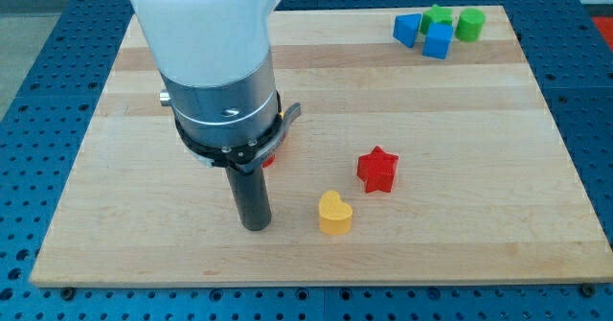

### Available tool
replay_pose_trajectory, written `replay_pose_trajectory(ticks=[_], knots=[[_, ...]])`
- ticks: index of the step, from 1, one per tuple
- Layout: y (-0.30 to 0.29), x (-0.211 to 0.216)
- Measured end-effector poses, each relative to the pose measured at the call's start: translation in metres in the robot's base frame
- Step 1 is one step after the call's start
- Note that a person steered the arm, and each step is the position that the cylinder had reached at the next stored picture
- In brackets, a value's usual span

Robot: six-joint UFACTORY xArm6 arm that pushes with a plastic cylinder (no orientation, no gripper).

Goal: Move the yellow heart closer to the red circle

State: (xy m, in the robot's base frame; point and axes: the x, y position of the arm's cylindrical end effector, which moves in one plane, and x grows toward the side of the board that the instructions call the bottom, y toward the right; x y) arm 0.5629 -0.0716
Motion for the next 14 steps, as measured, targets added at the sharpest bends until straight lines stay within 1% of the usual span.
replay_pose_trajectory(ticks=[2,3,5,6,7,9,12,14], knots=[[0.073,0.032],[0.09,0.032],[0.102,0.002],[0.109,0.001],[0.136,-0.01],[0.138,-0.012],[0.088,-0.012],[0.086,-0.012]])
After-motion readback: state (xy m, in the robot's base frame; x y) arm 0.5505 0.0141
